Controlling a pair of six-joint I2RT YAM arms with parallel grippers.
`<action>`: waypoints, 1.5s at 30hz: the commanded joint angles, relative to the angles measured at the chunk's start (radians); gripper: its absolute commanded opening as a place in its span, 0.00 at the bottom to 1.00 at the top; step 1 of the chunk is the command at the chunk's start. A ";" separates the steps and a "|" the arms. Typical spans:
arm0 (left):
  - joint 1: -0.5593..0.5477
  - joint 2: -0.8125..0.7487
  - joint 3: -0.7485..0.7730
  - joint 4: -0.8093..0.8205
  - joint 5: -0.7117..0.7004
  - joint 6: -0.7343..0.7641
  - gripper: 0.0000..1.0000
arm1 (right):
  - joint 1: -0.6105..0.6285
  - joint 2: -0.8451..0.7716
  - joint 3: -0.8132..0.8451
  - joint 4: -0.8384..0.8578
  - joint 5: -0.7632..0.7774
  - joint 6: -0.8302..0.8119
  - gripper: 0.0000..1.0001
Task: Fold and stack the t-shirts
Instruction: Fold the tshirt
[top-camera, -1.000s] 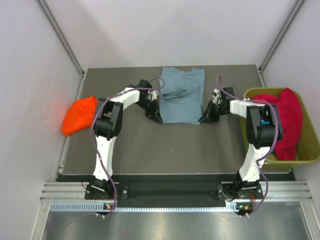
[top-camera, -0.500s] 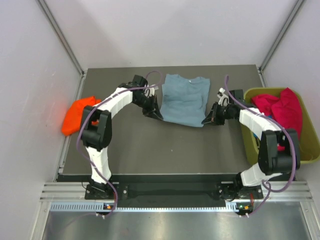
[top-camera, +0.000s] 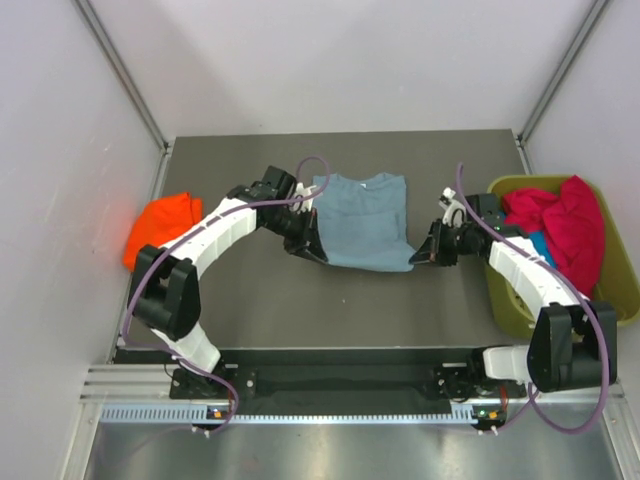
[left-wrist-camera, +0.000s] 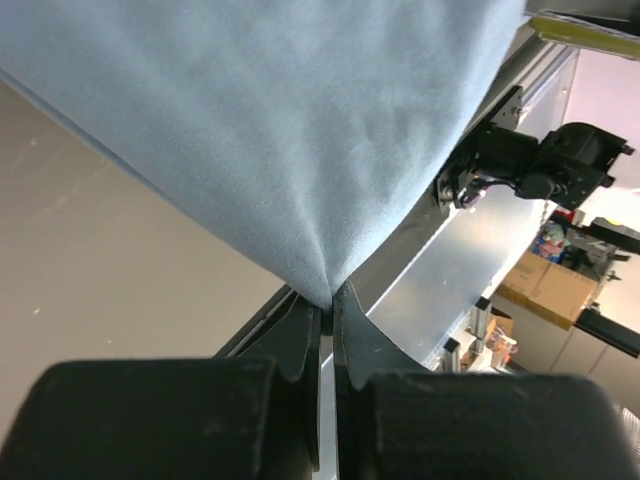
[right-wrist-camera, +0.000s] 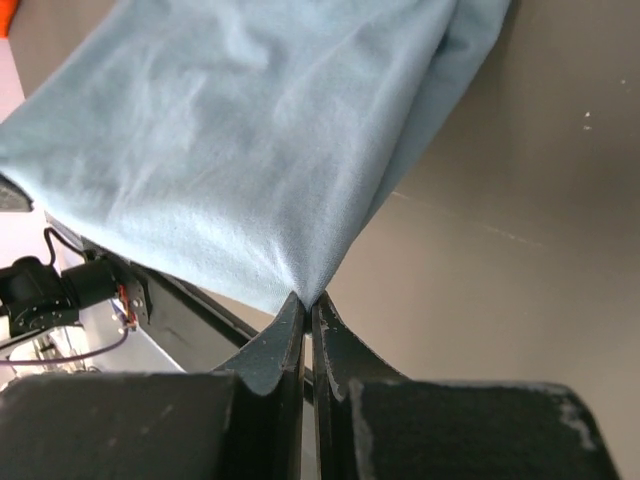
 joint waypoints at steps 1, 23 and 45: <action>0.001 -0.051 0.033 -0.018 -0.022 0.047 0.00 | 0.006 -0.048 0.064 0.001 -0.012 -0.027 0.00; 0.095 0.454 0.726 -0.055 -0.332 0.227 0.00 | -0.006 0.542 0.731 0.181 -0.026 0.002 0.00; 0.127 0.839 1.116 0.125 -0.441 0.241 0.00 | -0.018 0.912 1.030 0.240 0.014 0.001 0.00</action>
